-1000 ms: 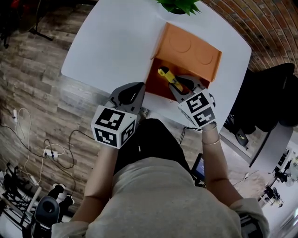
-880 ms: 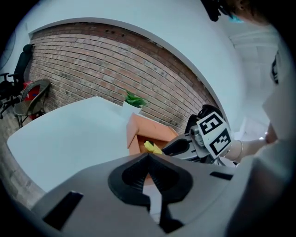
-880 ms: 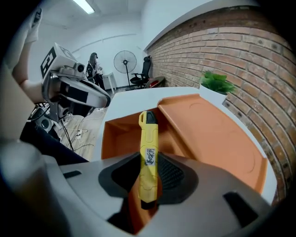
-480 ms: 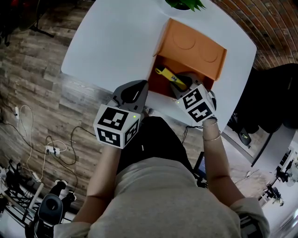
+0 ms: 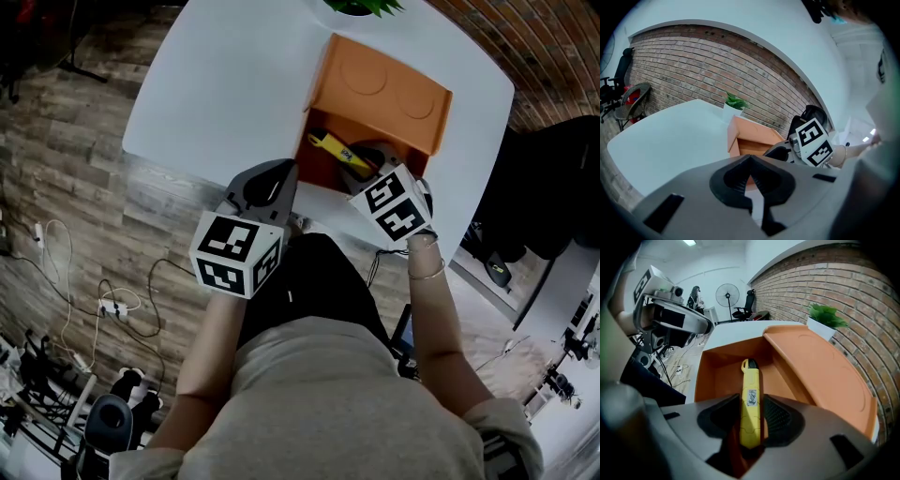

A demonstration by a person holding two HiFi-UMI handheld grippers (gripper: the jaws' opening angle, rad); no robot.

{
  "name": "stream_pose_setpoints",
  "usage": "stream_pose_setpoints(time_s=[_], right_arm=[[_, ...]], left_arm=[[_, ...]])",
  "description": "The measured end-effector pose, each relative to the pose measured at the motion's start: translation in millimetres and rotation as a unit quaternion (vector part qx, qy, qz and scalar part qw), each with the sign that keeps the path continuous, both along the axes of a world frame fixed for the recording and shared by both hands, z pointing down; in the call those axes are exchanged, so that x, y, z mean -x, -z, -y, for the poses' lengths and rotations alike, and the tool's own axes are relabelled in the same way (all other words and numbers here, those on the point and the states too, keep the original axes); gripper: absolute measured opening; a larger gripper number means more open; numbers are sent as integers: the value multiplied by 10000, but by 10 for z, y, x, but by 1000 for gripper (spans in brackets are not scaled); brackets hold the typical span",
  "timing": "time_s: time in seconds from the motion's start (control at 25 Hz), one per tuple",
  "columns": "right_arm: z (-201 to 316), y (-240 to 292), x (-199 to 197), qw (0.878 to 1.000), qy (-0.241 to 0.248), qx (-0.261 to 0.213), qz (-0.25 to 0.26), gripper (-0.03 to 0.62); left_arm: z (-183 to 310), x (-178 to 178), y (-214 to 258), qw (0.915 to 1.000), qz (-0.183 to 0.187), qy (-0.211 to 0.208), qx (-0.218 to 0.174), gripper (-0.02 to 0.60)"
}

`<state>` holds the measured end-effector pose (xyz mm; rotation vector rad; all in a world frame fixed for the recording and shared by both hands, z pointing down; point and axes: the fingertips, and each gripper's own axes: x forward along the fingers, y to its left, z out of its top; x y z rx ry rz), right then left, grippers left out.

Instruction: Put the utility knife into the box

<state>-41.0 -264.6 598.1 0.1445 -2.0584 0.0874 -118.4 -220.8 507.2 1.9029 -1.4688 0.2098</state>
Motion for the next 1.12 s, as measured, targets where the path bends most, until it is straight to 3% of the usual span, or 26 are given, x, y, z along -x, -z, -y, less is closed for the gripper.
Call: stream_pose_setpoints(time_s=[0.24,0.4,0.56,0.84,0.96,1.04,1.12], right_arm=[[-53,210,13,9994,-77,-28,322,183],[-33,550,74,9927,-547,161,1062,167],[58,955,114,9760,-1104,203,1868,155],[241,1873,76,9114,-1947,-44,3626,149],[309,2222,-38,8778,-2288,-151,4206,101],[332,2435,-105,8534,-2481,-80,4584,81],[337,2614,-157,8373,-2544,-120,4837,75]], left_arm=[[-7,-40,87,9999,73,-144,-32,6],[32,-84,186,9991,142,-395,-105,6],[130,-109,366,9971,259,-638,-328,6],[374,-160,729,9905,470,-1057,-748,6],[459,-186,897,9867,586,-1179,-954,6],[511,-227,998,9861,424,-1202,-1067,6],[559,-269,1088,9862,141,-1186,-1144,6]])
